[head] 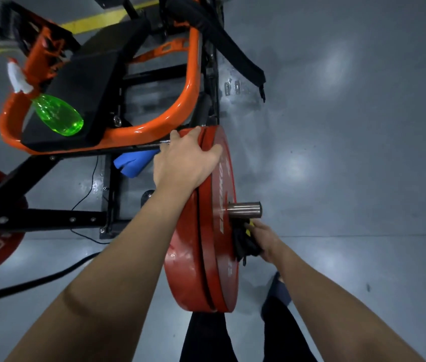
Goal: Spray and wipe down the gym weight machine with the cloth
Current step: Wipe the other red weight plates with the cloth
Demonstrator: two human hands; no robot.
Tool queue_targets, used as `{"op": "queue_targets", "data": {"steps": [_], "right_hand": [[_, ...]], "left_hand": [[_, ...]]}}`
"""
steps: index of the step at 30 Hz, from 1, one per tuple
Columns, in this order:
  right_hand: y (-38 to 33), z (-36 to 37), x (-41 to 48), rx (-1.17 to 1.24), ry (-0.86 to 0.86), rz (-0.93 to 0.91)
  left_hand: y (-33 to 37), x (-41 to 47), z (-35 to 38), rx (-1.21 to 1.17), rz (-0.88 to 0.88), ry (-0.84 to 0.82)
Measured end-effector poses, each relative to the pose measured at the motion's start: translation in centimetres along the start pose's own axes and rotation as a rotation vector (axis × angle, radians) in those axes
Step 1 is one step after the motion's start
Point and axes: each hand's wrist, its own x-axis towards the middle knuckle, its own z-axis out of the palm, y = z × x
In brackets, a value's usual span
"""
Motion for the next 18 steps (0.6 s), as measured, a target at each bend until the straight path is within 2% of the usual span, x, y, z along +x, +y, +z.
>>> {"op": "queue_targets", "data": {"steps": [2,4,8,10,12,15,18], "right_hand": [[0.3,-0.3,-1.2,0.039,-0.002,0.032],[-0.9,-1.0,-1.6,-0.011,0.067,0.006],[-4.9,-3.6,-3.6,-0.113,0.342,-0.174],[-6.6,-4.7,-6.2,-0.229,0.435,-0.287],[-8.2,-5.4,-8.5,-0.228,0.488,-0.401],[-11.8,-3.8,-13.0,-0.027,0.509,-0.515],[-16.7,0.5,-17.9,0.163,0.429,-0.587]], "left_hand": [[0.0,0.1,0.0,-0.003,0.003,-0.002],[-0.1,-0.2,0.0,-0.003,0.005,0.000],[-0.5,-1.3,0.4,0.000,0.023,0.032],[-1.0,-2.3,0.5,0.003,0.035,0.047],[-1.4,-3.2,0.6,-0.021,0.049,0.029],[-2.8,-4.6,0.1,-0.280,0.057,0.004],[-4.9,-5.8,-0.8,-0.771,0.037,-0.074]]}}
